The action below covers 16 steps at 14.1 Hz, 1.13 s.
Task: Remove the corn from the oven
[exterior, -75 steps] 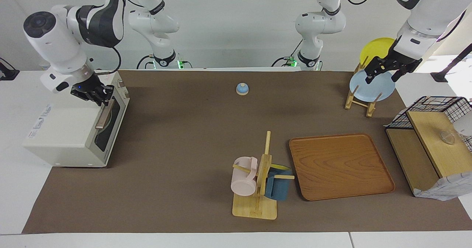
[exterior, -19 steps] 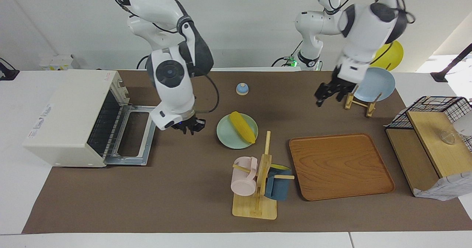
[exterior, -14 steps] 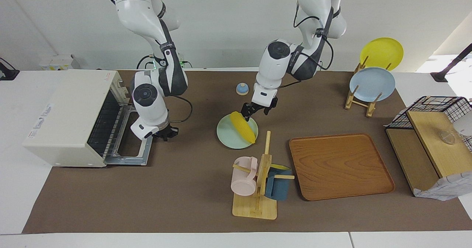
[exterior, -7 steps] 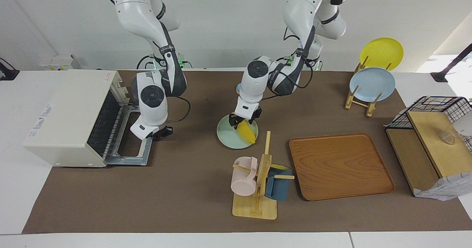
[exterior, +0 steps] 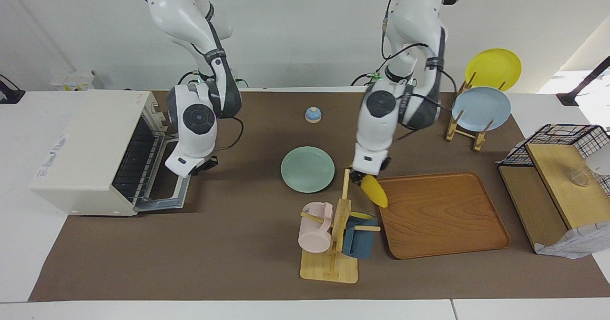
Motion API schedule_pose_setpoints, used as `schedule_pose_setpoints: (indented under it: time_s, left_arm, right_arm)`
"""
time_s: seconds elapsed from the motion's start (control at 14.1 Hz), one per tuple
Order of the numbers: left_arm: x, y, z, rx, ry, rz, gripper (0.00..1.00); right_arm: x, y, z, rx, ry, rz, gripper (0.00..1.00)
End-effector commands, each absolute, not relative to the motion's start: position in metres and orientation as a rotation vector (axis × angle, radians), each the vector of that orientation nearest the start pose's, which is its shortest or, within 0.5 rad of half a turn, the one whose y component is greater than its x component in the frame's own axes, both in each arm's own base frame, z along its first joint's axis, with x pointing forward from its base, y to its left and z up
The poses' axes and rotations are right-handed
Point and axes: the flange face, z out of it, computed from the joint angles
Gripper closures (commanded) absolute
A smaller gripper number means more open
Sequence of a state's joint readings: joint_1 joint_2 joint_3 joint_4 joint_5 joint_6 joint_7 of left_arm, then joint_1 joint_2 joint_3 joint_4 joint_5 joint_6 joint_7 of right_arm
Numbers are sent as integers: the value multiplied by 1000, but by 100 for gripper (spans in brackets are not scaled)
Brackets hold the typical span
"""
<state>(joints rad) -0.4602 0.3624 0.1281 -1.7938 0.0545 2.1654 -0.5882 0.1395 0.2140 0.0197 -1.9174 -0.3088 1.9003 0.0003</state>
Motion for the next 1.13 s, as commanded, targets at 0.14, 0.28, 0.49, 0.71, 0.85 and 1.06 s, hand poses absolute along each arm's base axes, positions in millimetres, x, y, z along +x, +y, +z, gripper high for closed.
schedule_pose_setpoints:
  time_s: [0.14, 0.28, 0.49, 0.71, 0.85, 1.06]
  left_arm:
    - [654, -112, 297, -3052, -1, -167, 78]
    - [652, -116, 310, -3053, 24, -145, 0]
    - [615, -76, 448, -3066, 2, -25, 0]
    - [564, -57, 562, -3090, -12, 9, 0]
    - [535, -51, 618, -3097, -20, 79, 0]
    - [517, -52, 662, -3144, 60, 149, 0]
  right_arm:
    - [567, -46, 491, -3394, -448, 387, 50]
    - [556, -54, 554, -3269, -266, 249, 0]
    - [532, -58, 608, -3128, -156, 49, 0]
    - [520, -61, 620, -3123, -142, 89, 0]
    - [519, -61, 628, -3122, -142, 118, 0]
    - [528, -61, 644, -3128, -112, 124, 0]
